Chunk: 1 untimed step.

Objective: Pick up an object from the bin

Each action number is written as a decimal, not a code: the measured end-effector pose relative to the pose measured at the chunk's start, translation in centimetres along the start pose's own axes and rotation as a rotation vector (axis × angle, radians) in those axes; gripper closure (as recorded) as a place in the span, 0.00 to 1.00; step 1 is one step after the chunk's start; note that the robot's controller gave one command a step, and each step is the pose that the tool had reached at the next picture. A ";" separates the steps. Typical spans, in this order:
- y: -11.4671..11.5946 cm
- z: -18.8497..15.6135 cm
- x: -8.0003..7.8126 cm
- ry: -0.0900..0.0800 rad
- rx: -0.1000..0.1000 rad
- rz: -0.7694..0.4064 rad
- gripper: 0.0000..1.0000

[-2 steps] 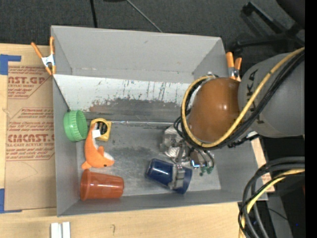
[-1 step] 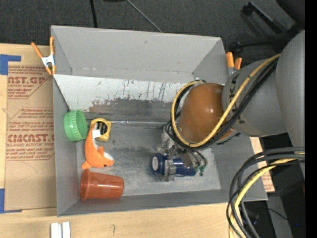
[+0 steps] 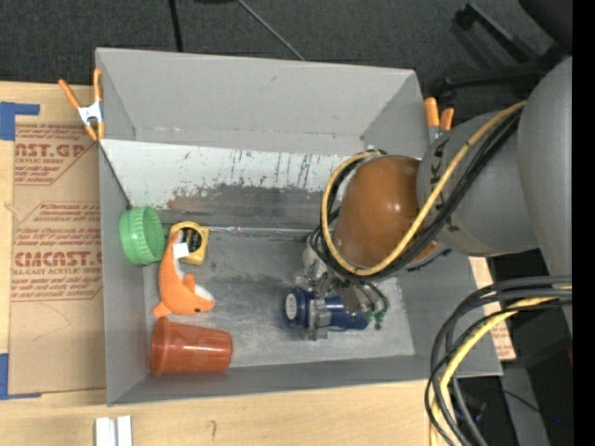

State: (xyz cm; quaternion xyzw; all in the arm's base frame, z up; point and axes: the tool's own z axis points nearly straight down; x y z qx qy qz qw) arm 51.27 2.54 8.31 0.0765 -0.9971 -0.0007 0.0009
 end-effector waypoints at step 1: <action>-0.5 -19.9 0.6 -0.008 0.002 -0.040 1.00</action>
Offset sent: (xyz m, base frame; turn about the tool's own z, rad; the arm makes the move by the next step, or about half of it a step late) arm 0.0000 0.0000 0.0000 0.0000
